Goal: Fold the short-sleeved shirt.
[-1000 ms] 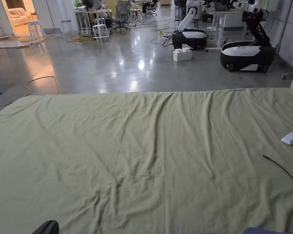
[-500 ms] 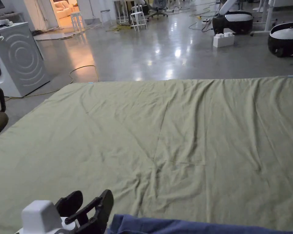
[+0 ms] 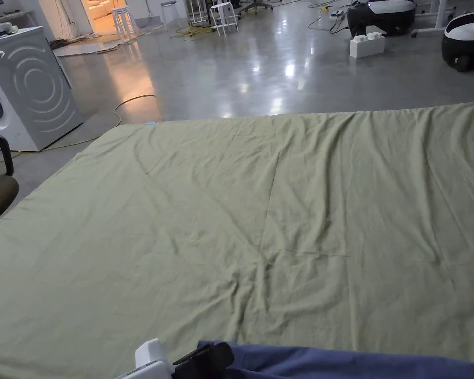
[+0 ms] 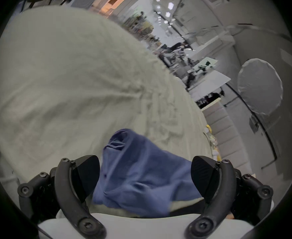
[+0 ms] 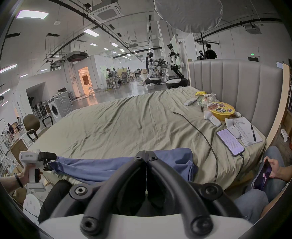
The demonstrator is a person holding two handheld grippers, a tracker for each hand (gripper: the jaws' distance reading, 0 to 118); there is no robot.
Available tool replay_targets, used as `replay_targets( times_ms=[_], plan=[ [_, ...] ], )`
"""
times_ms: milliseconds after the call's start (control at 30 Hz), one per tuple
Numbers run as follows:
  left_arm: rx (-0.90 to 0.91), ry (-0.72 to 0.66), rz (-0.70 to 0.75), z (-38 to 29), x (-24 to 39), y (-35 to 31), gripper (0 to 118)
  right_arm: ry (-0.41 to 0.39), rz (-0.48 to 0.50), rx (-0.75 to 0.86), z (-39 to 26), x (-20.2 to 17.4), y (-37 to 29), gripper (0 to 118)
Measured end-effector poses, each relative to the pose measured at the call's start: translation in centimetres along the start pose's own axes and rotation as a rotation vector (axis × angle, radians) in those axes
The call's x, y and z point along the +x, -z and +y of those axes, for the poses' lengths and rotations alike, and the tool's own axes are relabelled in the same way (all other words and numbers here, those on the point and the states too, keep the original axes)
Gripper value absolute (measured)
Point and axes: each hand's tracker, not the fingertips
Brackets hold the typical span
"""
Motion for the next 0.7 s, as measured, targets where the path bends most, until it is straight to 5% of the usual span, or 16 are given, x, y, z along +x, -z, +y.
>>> replay_targets(
  times_ms=[67, 133, 167, 533, 700],
  plan=[
    [0.064, 0.005, -0.035, 0.1, 0.1, -0.3, 91, -0.003, -0.001, -0.005, 0.1, -0.3, 0.1, 1],
    [0.040, -0.020, -0.020, 0.2, 0.3, 0.4, 34, -0.001, 0.003, -0.012, 0.0, -0.6, 0.3, 1],
    [0.022, -0.035, -0.008, 0.1, 0.1, 0.8, 19, 0.002, 0.008, -0.020, 0.0, -0.7, 0.5, 1],
    [0.168, -0.025, -0.092, 2.6, 0.5, -4.1, 14, -0.079, 0.029, -0.045, 0.3, -1.7, 0.8, 1],
    [0.266, 0.146, 0.098, 7.2, 0.7, -9.4, 14, -0.026, 0.060, -0.043, -0.4, -0.9, 1.1, 1]
  ],
)
